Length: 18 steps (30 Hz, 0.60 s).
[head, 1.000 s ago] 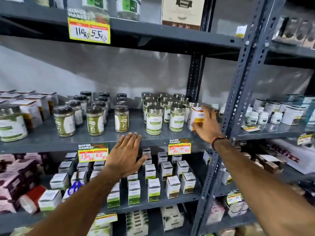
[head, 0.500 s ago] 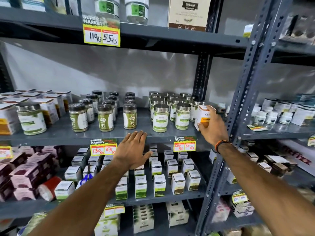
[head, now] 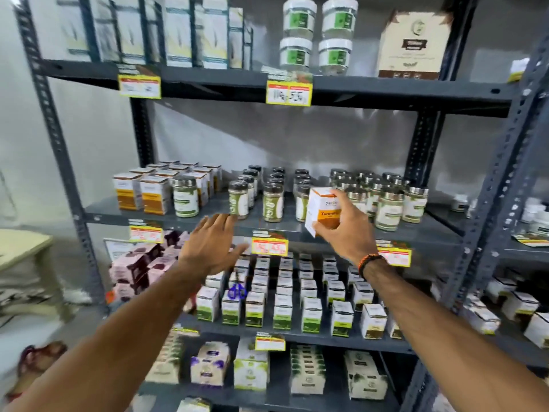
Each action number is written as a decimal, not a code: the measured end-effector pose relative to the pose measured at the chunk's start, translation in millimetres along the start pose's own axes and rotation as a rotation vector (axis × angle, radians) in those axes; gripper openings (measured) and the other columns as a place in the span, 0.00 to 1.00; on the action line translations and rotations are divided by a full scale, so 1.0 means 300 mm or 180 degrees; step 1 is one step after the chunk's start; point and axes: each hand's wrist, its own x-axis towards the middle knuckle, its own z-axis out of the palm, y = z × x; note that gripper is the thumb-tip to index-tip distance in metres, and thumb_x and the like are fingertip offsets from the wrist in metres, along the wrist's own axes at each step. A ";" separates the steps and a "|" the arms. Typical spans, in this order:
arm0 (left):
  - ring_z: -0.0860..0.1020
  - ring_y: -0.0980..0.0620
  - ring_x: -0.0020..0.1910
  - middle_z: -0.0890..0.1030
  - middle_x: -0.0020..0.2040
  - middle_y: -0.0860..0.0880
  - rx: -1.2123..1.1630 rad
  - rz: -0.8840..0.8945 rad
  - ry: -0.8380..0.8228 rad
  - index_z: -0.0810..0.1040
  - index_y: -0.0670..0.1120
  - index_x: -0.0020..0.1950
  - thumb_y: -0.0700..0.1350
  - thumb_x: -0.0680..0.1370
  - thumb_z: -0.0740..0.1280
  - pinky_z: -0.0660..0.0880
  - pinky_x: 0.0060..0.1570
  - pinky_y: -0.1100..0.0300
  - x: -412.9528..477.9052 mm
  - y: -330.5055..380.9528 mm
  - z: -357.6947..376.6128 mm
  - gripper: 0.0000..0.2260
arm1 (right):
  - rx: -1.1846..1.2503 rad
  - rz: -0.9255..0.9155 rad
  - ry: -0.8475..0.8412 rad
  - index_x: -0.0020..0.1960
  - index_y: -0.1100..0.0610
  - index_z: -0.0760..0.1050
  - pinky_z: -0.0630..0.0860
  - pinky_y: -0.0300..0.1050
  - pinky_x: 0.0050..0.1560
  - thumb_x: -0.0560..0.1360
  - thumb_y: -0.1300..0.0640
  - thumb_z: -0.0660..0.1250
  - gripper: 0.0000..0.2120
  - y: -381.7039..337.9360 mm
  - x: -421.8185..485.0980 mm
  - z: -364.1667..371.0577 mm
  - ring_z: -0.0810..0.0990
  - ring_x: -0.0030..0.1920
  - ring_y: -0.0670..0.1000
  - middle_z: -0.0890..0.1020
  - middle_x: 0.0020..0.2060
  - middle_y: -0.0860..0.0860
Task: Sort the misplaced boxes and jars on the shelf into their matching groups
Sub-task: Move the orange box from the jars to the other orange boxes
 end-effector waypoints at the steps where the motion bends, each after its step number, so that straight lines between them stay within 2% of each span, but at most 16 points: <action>1: 0.70 0.40 0.70 0.73 0.72 0.41 0.0026 -0.0122 0.0017 0.65 0.43 0.76 0.67 0.79 0.60 0.69 0.69 0.44 -0.022 -0.073 -0.014 0.35 | 0.0090 -0.0040 -0.0042 0.77 0.44 0.63 0.84 0.47 0.51 0.69 0.41 0.76 0.40 -0.048 0.002 0.048 0.84 0.51 0.49 0.83 0.60 0.49; 5: 0.70 0.38 0.70 0.74 0.70 0.39 0.0134 -0.0448 0.0038 0.67 0.41 0.74 0.65 0.77 0.64 0.69 0.70 0.44 -0.108 -0.410 -0.049 0.35 | 0.0374 -0.0117 -0.0086 0.75 0.40 0.64 0.83 0.42 0.48 0.68 0.41 0.77 0.39 -0.262 0.021 0.284 0.83 0.47 0.46 0.84 0.56 0.45; 8: 0.70 0.37 0.71 0.73 0.71 0.38 0.0221 -0.0575 -0.0009 0.66 0.40 0.75 0.64 0.77 0.64 0.67 0.70 0.43 -0.145 -0.649 -0.051 0.35 | 0.0395 -0.0169 -0.0028 0.75 0.40 0.64 0.79 0.37 0.47 0.68 0.40 0.77 0.39 -0.405 0.051 0.464 0.82 0.47 0.45 0.84 0.57 0.47; 12: 0.71 0.36 0.69 0.73 0.70 0.37 0.0150 -0.0582 -0.0138 0.66 0.40 0.73 0.63 0.78 0.65 0.68 0.68 0.43 -0.145 -0.934 -0.043 0.34 | 0.0444 -0.0004 0.0049 0.76 0.43 0.65 0.82 0.42 0.52 0.68 0.42 0.78 0.40 -0.563 0.090 0.672 0.83 0.50 0.46 0.85 0.58 0.48; 14: 0.70 0.36 0.70 0.72 0.71 0.37 0.0037 -0.0611 -0.0226 0.65 0.39 0.75 0.63 0.78 0.67 0.68 0.69 0.42 -0.125 -1.046 -0.034 0.36 | 0.0392 0.0075 0.0115 0.76 0.43 0.65 0.82 0.42 0.52 0.69 0.43 0.78 0.40 -0.625 0.104 0.746 0.83 0.50 0.46 0.84 0.59 0.48; 16: 0.70 0.35 0.70 0.72 0.70 0.37 -0.0051 -0.0586 -0.0286 0.65 0.38 0.75 0.61 0.77 0.69 0.69 0.70 0.41 -0.102 -1.130 -0.007 0.36 | 0.0309 0.0171 0.0165 0.77 0.44 0.64 0.84 0.46 0.52 0.70 0.43 0.78 0.40 -0.670 0.107 0.794 0.84 0.51 0.48 0.84 0.59 0.49; 18: 0.70 0.35 0.71 0.73 0.70 0.35 -0.0120 -0.0611 -0.0307 0.66 0.37 0.74 0.61 0.76 0.70 0.69 0.69 0.40 -0.081 -1.205 0.025 0.37 | 0.0191 0.0276 0.0252 0.78 0.44 0.64 0.82 0.43 0.52 0.70 0.44 0.78 0.40 -0.703 0.108 0.836 0.83 0.50 0.47 0.84 0.59 0.49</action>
